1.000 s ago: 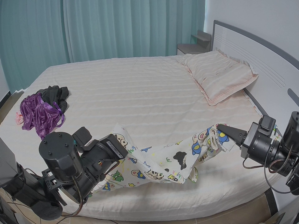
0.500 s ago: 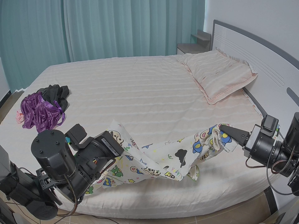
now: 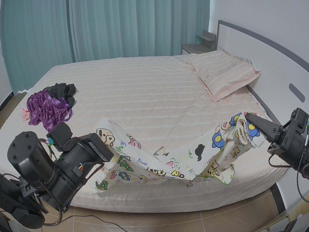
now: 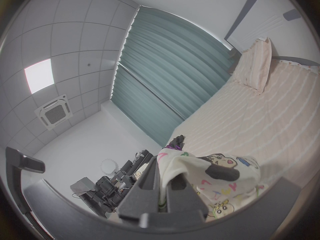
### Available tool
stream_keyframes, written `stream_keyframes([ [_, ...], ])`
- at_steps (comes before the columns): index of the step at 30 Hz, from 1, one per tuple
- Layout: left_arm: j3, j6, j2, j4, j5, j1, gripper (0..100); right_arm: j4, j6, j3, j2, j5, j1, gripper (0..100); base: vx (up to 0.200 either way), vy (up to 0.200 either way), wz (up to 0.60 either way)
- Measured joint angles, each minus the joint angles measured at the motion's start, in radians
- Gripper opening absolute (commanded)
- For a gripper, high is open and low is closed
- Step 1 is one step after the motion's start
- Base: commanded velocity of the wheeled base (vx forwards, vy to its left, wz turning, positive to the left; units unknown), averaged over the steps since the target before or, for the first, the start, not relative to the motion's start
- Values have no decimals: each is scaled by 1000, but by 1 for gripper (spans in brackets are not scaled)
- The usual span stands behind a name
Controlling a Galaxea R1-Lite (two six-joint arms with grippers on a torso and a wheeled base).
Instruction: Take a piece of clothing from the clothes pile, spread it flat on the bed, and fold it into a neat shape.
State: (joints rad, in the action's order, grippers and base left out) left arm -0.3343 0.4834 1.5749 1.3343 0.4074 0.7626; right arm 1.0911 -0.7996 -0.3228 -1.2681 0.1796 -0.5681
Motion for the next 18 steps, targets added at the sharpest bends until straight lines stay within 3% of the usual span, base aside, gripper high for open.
stream_keyframes([
  [7, 18, -94, -133, -32, 1, 0, 0, -1, 5, 7, 87, 57, -1, 0, 0, 0, 0],
  [18, -6, -182, -427, -477, 1, -2, 0, -11, 12, -11, 186, 84, 7, 0, 0, 0, 0],
])
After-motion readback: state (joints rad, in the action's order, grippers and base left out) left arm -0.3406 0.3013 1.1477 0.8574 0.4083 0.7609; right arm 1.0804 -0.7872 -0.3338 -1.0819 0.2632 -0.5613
